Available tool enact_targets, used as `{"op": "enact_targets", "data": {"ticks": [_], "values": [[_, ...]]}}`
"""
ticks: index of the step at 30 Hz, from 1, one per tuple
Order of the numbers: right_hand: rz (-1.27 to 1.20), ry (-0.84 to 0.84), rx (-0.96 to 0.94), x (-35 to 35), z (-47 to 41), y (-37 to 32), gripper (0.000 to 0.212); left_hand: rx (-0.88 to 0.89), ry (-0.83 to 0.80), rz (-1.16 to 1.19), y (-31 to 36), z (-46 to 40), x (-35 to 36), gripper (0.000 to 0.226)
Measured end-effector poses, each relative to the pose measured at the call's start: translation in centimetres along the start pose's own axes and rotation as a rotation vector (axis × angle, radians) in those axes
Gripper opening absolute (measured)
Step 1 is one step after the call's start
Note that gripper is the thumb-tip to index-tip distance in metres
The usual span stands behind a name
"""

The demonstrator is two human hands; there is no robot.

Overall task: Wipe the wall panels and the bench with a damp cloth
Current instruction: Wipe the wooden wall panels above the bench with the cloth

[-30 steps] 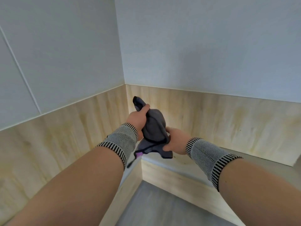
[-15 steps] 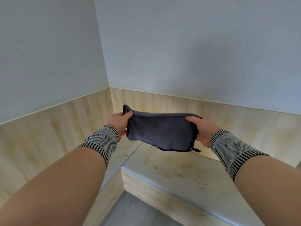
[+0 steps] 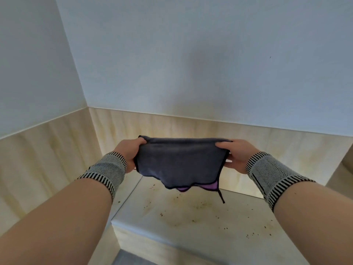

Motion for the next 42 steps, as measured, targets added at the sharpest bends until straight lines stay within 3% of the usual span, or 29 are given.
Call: {"op": "enact_targets", "data": {"ticks": [4,7,9,12,14,17,19,21,24,30,35,37,39,42], "values": [[-0.002,0.209,0.054,-0.1,-3.0,0.0,0.018,-0.037,-0.086,0.085,0.0,-3.8,2.6,0.015],[-0.138,0.302,0.082,0.3,-4.4,0.6,0.018,-0.097,-0.199,0.113,-0.8,-5.5,5.5,0.018],[-0.151,0.243,0.059,1.5,-5.0,0.3,0.011,-0.125,-0.287,0.078,-1.8,-5.8,7.9,0.024],[-0.080,0.019,0.032,4.7,-5.1,-0.8,0.013,-0.165,-0.440,0.012,-2.9,-5.5,12.0,0.027],[0.012,-0.140,0.040,6.4,-5.3,-1.0,0.025,-0.167,-0.549,-0.048,-3.4,-5.3,14.5,0.028],[0.110,-0.212,0.038,5.7,-6.2,-0.9,0.044,-0.128,-0.593,-0.102,-3.8,-6.1,16.3,0.026],[0.129,-0.135,0.009,3.7,-7.3,-0.9,0.044,-0.127,-0.612,-0.113,-4.3,-6.9,17.2,0.024],[0.131,0.088,-0.060,0.8,-8.7,-1.0,0.035,-0.119,-0.636,-0.125,-4.3,-7.2,18.2,0.023],[0.338,0.320,-0.190,-3.2,-10.7,-0.8,0.029,-0.085,-0.678,-0.190,-4.1,-7.4,20.1,0.021],[0.627,0.061,-0.255,-5.3,-13.5,-0.7,0.012,0.087,-0.609,-0.466,-4.6,-8.9,25.2,0.015],[1.158,0.206,-0.256,-8.7,-16.0,-1.5,0.013,0.389,-0.452,-0.837,-4.8,-10.6,30.0,0.019],[1.126,0.056,-0.175,-9.4,-17.0,-0.9,0.019,0.510,-0.423,-0.954,-4.8,-10.5,31.8,0.017],[0.910,-0.124,-0.059,-10.2,-18.0,0.1,0.011,0.542,-0.449,-0.979,-5.2,-10.6,33.7,0.015],[0.712,-0.218,0.076,-13.0,-19.4,1.2,0.008,0.543,-0.486,-1.025,-6.3,-10.9,35.5,0.017]]}}
Point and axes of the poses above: each hand's wrist, its own z-axis away from the middle knuckle, its own x-axis out of the palm, y = z × x, the point moved 5 cm from there along -z, towards the middle knuckle, and after that the axes turned 8 degrees about z, right-handed, at the moved point
